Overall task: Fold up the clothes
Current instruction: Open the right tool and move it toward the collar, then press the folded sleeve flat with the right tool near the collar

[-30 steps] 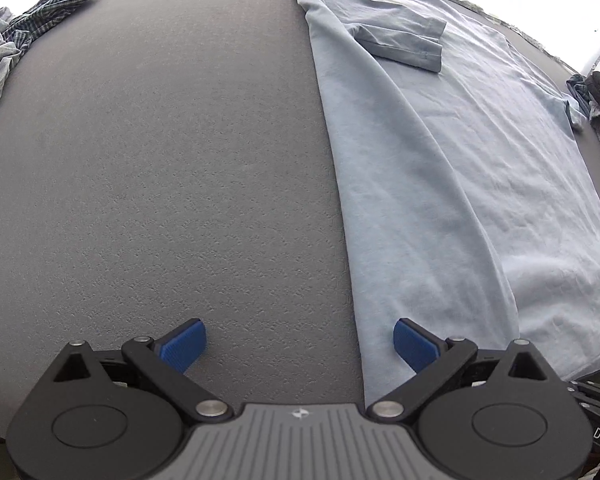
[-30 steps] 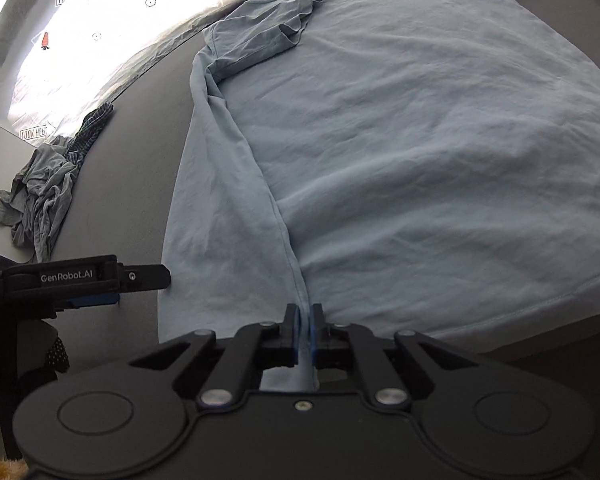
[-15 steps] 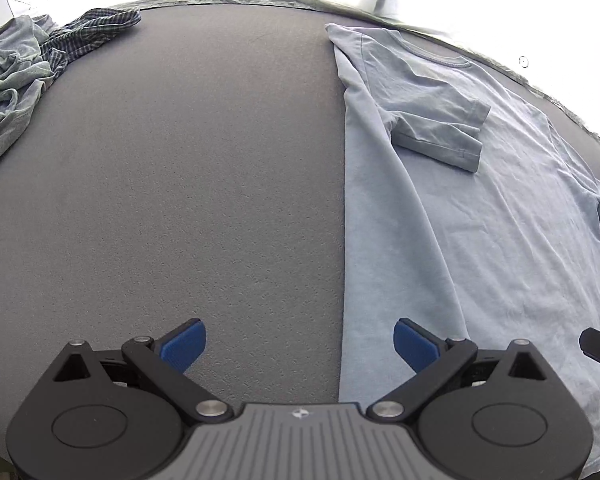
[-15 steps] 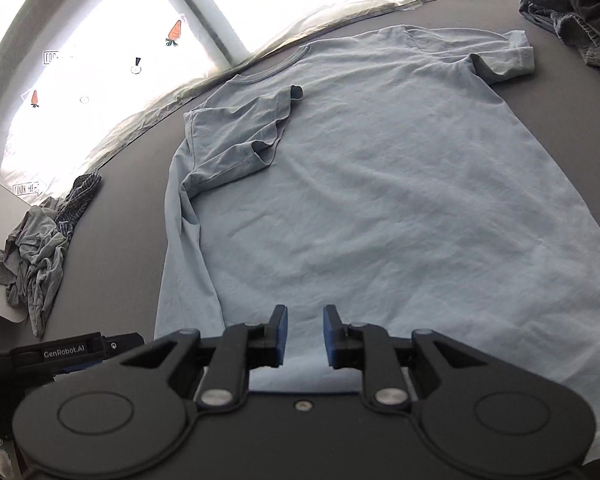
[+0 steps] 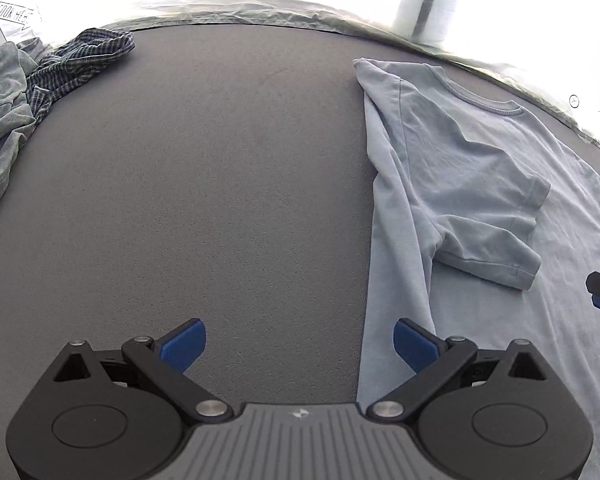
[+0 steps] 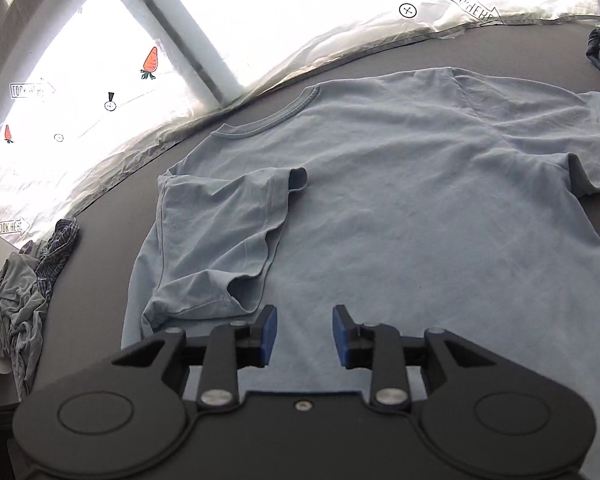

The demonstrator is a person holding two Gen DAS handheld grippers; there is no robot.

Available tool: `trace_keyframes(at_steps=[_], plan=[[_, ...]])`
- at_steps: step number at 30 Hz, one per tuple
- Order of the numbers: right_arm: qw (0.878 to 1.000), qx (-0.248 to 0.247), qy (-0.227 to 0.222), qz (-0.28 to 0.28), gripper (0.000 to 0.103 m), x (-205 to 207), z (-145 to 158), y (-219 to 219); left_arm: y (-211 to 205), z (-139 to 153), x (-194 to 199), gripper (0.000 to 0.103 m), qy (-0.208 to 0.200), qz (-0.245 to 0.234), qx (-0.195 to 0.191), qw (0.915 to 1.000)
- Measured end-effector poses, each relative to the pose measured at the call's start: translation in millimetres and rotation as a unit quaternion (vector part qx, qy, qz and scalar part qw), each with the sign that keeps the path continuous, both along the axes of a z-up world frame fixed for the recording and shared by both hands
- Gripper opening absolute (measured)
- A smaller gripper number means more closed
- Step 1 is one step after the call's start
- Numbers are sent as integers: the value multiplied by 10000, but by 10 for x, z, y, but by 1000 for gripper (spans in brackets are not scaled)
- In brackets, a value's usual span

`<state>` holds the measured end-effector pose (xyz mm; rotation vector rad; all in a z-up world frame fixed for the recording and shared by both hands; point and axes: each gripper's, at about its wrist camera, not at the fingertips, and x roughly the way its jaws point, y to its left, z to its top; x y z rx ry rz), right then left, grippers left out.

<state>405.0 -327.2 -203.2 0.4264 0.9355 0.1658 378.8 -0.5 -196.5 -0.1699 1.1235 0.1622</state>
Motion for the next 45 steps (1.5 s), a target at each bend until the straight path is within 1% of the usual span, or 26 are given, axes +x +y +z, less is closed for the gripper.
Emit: trace_keyframes(at_steps=[1,3,7,10,11,12,13,14,15,18,23,25,26,27,28,29,30,31,34,38,40,41,42,43,45], plan=[[10000,17,-18,-40,35,141,-25,8,20,-7,99,100,-12,-10,-10,10000],[9999,57,-61,-128,45,422,-78,27,51,-13,267,100,-43,-34,22,10000],[9996,158,-60,-221,49,948,-195,103,118,9,530,100,-171,49,135,9998],[9998,151,50,-69,50,1252,-297,239,187,17,647,100,-229,202,51,9995],[10000,77,32,-42,52,1296,-293,241,207,14,680,100,-245,259,7,9994],[10000,-15,-5,-28,51,1326,-279,229,224,11,708,100,-257,311,-32,9992],[9999,-106,-42,-14,50,1356,-264,216,233,2,724,100,-260,359,-60,9990],[9998,-198,-79,0,34,1386,-249,203,239,-10,744,100,-260,418,-90,9987],[9995,-289,-116,14,9,1416,-234,191,242,-21,756,100,-261,459,-111,9985],[9981,-563,-227,55,8,1507,-190,153,225,-56,788,100,-230,517,-67,9984],[9939,-1019,-412,125,9,1657,-117,90,167,-117,787,100,-189,425,77,9989],[9915,-1201,-486,152,11,1717,-87,64,147,-160,804,100,-109,386,94,9991],[9901,-1292,-523,166,16,1747,-72,52,140,-172,809,100,-87,375,107,9992],[9894,-1346,-531,124,24,1740,-76,37,135,-171,800,100,-95,370,119,9992],[9889,-1390,-529,65,29,1721,-86,21,130,-166,793,100,-102,365,126,9992],[9894,-1348,-539,-31,40,1677,-75,-12,125,-161,785,100,-109,361,133,9992],[9901,-1280,-554,-139,45,1625,-56,-50,120,-156,777,100,-116,356,140,9992],[9907,-1211,-568,-247,45,1573,-38,-89,115,-151,770,100,-123,352,147,9992],[9937,-840,-370,-647,45,1351,-28,-208,85,-135,730,100,-115,323,134,9993],[9975,-581,-134,-381,45,975,-75,-77,-34,-97,577,100,-82,167,160,9997],[9949,-981,-109,-226,45,792,-94,6,-106,-67,462,100,-79,48,210,9997],[9924,-1216,-102,-149,40,701,-103,48,-143,-52,405,100,-78,-12,234,9997],[9894,-1450,-96,-71,30,610,-113,90,-179,-37,348,100,-76,-71,258,9996],[9857,-1683,-89,6,26,520,-122,132,-208,-22,289,100,-73,-128,282,9995],[9765,-2147,-76,160,27,338,-140,216,-249,7,112,100,-80,-201,331,9992]])
